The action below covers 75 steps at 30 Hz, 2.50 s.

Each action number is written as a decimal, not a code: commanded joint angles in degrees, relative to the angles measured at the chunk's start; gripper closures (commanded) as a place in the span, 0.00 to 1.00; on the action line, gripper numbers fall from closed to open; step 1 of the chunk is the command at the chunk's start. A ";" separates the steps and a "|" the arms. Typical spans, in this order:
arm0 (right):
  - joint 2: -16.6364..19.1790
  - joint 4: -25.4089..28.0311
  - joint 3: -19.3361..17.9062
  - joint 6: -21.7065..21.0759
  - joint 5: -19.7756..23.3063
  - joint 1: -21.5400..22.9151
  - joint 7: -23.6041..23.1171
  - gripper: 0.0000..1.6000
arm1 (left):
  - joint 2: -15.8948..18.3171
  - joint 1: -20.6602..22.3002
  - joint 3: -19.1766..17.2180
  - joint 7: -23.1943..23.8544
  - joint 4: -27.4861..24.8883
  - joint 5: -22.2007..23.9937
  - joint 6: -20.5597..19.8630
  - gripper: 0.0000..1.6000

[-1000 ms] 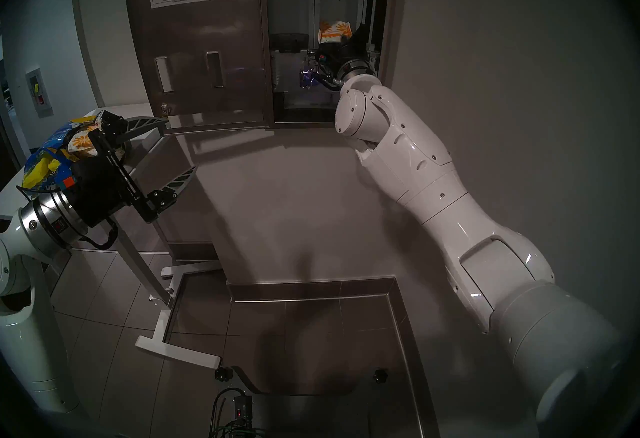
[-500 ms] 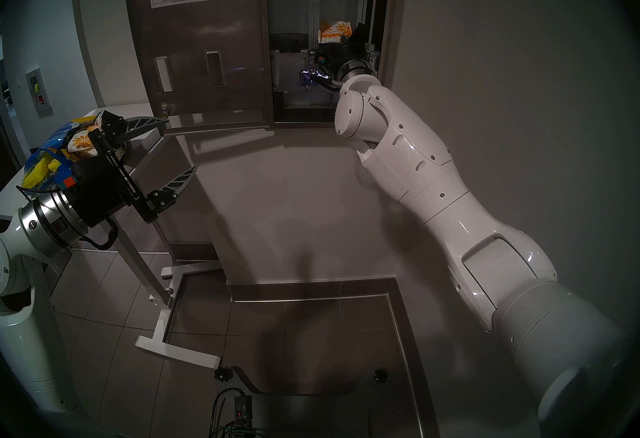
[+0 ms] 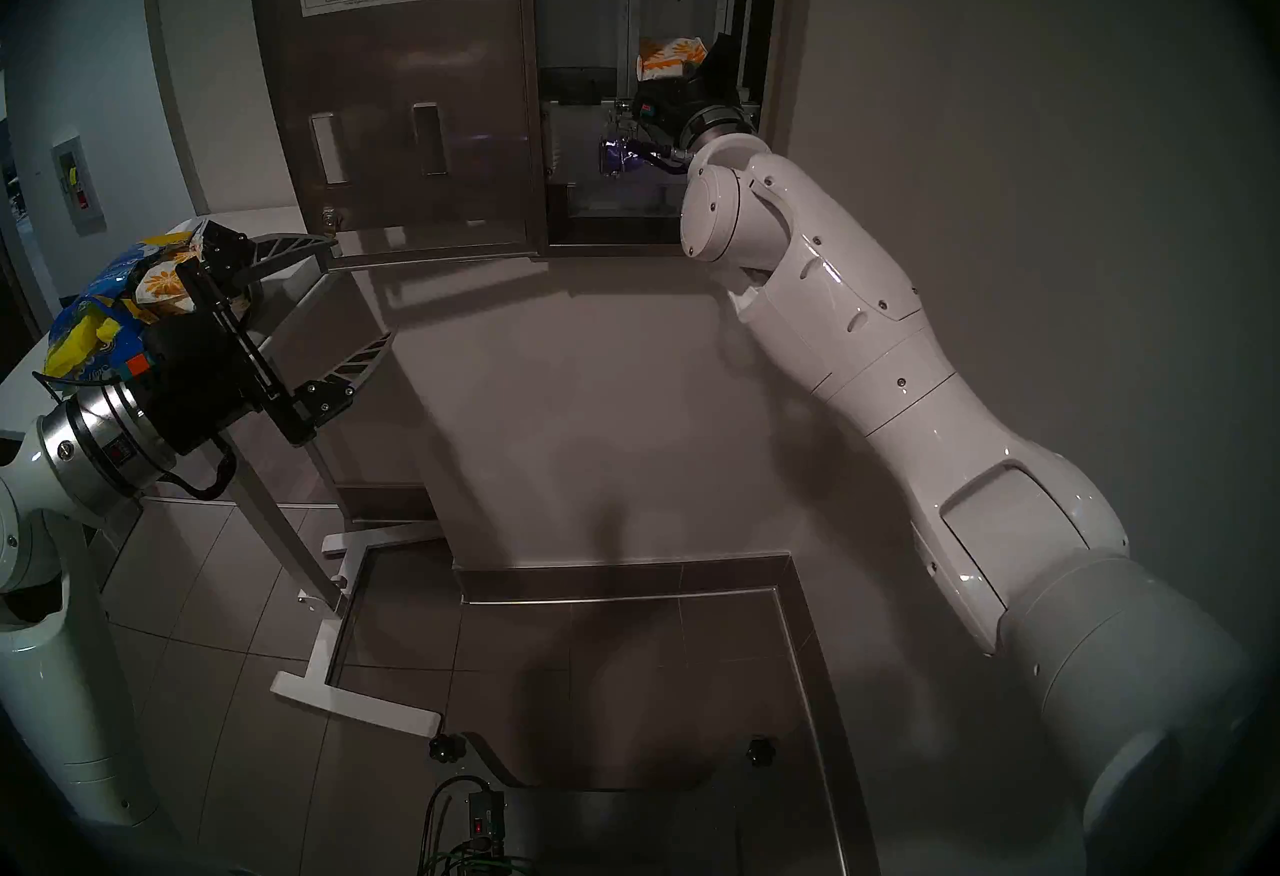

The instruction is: Open the dispenser door, put the pads inside, close the door

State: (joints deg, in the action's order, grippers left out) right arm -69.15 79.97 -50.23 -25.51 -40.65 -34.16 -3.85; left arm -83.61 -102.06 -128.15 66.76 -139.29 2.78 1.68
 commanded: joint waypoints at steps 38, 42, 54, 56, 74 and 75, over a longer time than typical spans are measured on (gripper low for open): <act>2.12 1.96 0.65 -1.91 -3.71 10.05 -20.85 1.00 | 0.09 0.87 0.04 -0.12 -0.71 0.56 -0.08 0.00; 1.87 1.41 0.58 -2.22 -4.20 10.50 -21.47 1.00 | 0.08 0.88 0.04 -0.11 -0.71 0.56 -0.08 0.00; 1.48 1.61 0.54 -2.94 -4.45 10.31 -21.93 1.00 | 0.07 0.89 0.03 -0.10 -0.71 0.57 -0.09 0.00; 1.46 1.76 0.54 -3.08 -4.46 10.27 -22.05 1.00 | 0.07 0.90 0.03 -0.09 -0.71 0.57 -0.09 0.00; 1.69 3.06 0.49 -3.77 -4.39 9.67 -23.14 0.41 | 0.07 0.93 0.02 -0.06 -0.71 0.60 -0.12 0.00; 1.68 3.12 0.49 -3.76 -4.31 9.60 -23.24 0.42 | 0.07 0.94 0.02 -0.06 -0.71 0.60 -0.12 0.00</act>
State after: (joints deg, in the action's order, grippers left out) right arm -67.65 81.53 -48.99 -29.38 -44.93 -26.18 -26.86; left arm -83.69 -102.03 -128.19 66.90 -139.28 2.78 1.73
